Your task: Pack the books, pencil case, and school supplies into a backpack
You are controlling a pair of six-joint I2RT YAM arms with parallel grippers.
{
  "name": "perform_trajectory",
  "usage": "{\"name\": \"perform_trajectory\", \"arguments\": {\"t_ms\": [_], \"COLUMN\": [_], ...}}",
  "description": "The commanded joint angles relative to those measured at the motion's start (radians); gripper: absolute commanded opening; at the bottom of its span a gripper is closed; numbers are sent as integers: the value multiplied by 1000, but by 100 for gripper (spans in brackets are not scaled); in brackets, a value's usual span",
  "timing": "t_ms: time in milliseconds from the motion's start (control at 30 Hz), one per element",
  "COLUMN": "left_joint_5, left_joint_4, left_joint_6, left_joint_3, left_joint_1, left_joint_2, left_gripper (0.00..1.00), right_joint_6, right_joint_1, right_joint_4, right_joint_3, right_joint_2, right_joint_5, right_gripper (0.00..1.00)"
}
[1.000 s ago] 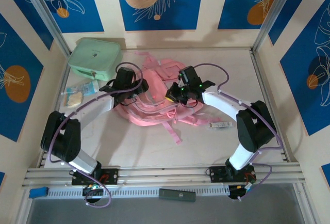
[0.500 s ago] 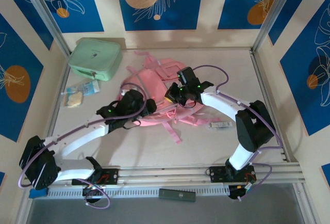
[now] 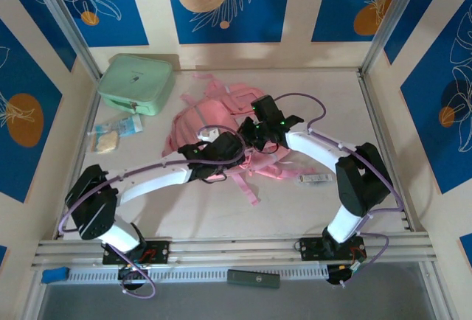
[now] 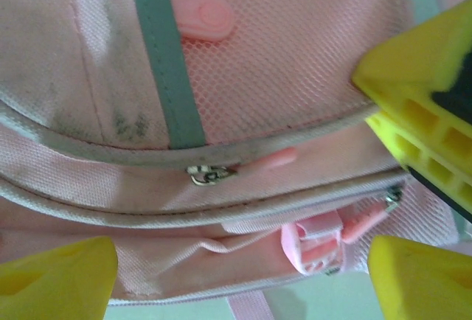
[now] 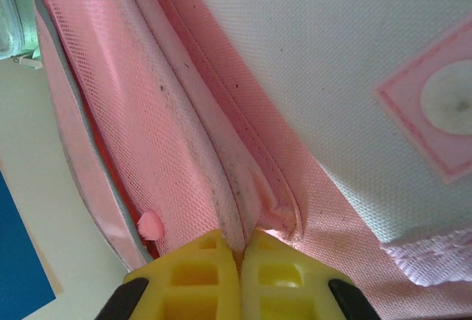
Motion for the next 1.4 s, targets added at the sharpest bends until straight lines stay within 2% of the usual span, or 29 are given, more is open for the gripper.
{"name": "perform_trajectory", "arguments": {"t_ms": [0,167,267,367,500,767,967,1167,1233,1367], "left_joint_5": [-89,-188,-256,-251,-293,-280,-314,-274,-240,-142], "left_joint_4": [-92,-181,-216,-167,-231,-219,-285,-268,-202,-82], "left_joint_6": [-70,-109,-152,-143,-204,-248,-278,-218,-140,9], "left_joint_3": [39,92,110,110,133,83,27,-80,-113,-115], "left_joint_1": [-7,-4,-3,9,11,31,33,33,33,28], "left_joint_2": [26,59,79,95,126,145,70,-74,-118,-142], "left_gripper": [91,100,99,99,99,99,99,99,92,85], "right_joint_6": [17,32,50,50,53,74,61,52,52,49], "right_joint_1": [11,16,17,20,20,15,15,19,21,25], "right_joint_4": [40,49,69,68,62,64,47,40,40,36], "right_joint_3": [48,44,31,36,36,46,57,64,67,74], "right_joint_2": [9,23,22,21,9,17,15,14,16,17], "right_joint_5": [-21,-26,-31,-28,-10,-19,-4,4,7,11], "right_gripper": [0,0,0,0,0,0,0,0,0,0]}}
